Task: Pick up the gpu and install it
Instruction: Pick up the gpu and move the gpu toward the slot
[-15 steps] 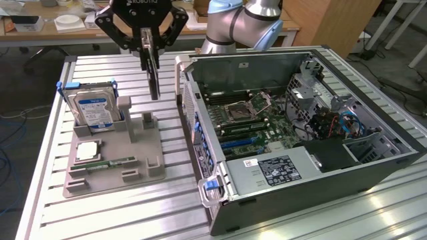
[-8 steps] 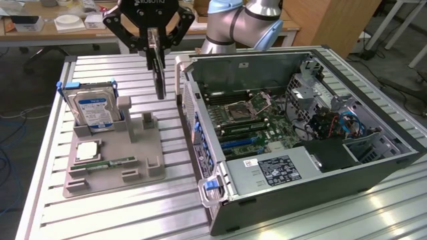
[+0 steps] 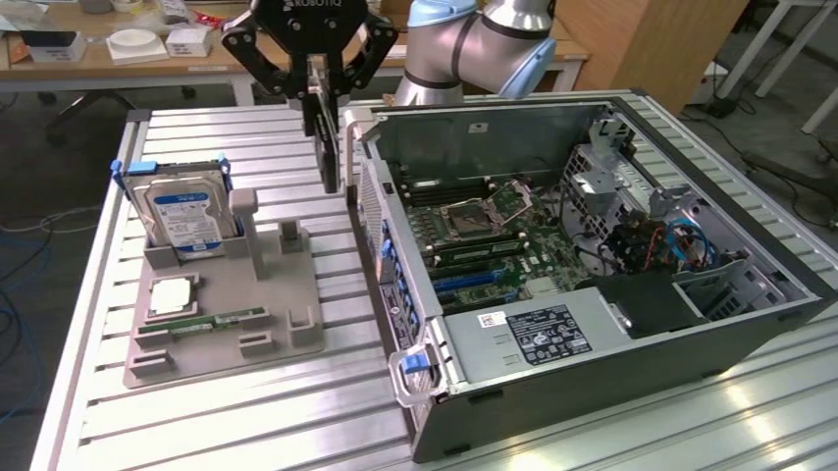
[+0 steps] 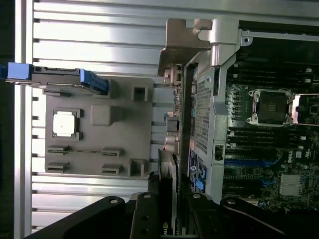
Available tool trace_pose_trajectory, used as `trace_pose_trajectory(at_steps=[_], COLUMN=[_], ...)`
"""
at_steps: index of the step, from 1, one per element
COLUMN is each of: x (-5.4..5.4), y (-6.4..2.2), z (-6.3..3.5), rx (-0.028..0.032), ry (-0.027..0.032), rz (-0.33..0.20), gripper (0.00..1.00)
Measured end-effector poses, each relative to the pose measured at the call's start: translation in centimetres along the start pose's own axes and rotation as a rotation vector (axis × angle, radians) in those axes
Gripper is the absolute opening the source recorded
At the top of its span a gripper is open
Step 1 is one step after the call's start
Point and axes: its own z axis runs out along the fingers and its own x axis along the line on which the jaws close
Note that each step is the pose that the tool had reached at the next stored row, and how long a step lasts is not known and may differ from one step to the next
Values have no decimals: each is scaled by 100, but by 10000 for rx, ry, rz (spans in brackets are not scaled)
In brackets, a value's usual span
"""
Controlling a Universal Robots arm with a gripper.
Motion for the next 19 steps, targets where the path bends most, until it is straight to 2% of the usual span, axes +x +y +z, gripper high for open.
trace_pose_trajectory(at_steps=[19], x=[-286], y=[-9], z=[5], rx=[0], ry=[0], rz=[0], gripper=[26])
